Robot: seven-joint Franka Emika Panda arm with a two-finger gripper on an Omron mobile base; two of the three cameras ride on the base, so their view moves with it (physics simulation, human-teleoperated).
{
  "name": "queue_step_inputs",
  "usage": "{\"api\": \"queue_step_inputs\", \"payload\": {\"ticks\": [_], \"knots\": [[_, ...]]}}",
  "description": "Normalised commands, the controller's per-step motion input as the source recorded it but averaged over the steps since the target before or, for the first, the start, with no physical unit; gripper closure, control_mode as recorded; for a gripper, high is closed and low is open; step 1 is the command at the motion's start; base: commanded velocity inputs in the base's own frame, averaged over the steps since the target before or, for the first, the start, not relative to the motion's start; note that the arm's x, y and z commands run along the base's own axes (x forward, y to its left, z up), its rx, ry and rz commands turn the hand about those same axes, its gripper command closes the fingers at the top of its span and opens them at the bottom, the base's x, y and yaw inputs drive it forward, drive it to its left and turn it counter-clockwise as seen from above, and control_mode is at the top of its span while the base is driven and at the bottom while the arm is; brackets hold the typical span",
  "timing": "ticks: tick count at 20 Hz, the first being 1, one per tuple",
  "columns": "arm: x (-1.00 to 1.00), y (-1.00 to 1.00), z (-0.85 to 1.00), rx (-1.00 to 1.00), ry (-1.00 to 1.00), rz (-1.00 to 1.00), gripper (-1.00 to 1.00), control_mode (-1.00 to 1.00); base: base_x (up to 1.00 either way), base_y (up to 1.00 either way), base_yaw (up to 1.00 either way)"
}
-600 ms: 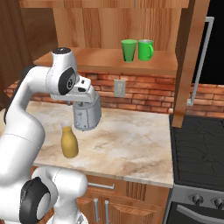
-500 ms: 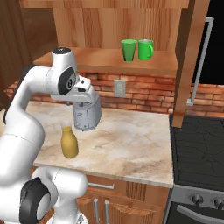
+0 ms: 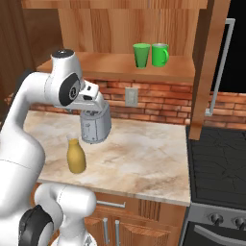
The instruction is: There is a tray on the dining counter. Grab the cup, mug, and pitcher and place them on the tray. The pitcher may be placed next to the tray if it cannot fit the tray.
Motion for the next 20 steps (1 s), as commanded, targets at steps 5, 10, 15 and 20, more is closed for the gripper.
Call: {"api": "queue_step_inputs", "payload": {"ticks": [5,10,15,20], "knots": [[-0.22,-0.19,0.31,0.00,-0.11,-0.13,-1.00,-1.00,0.00,0.00,0.00],[-0.10,-0.13,0.33,0.01,-0.10,-0.22,-1.00,-1.00,0.00,0.00,0.00],[0.00,-0.11,0.24,0.10,-0.11,-0.26,-1.00,-1.00,0.00,0.00,0.00],[0.00,-0.21,0.16,0.19,-0.10,-0.23,-1.00,-1.00,0.00,0.00,0.00]]}}
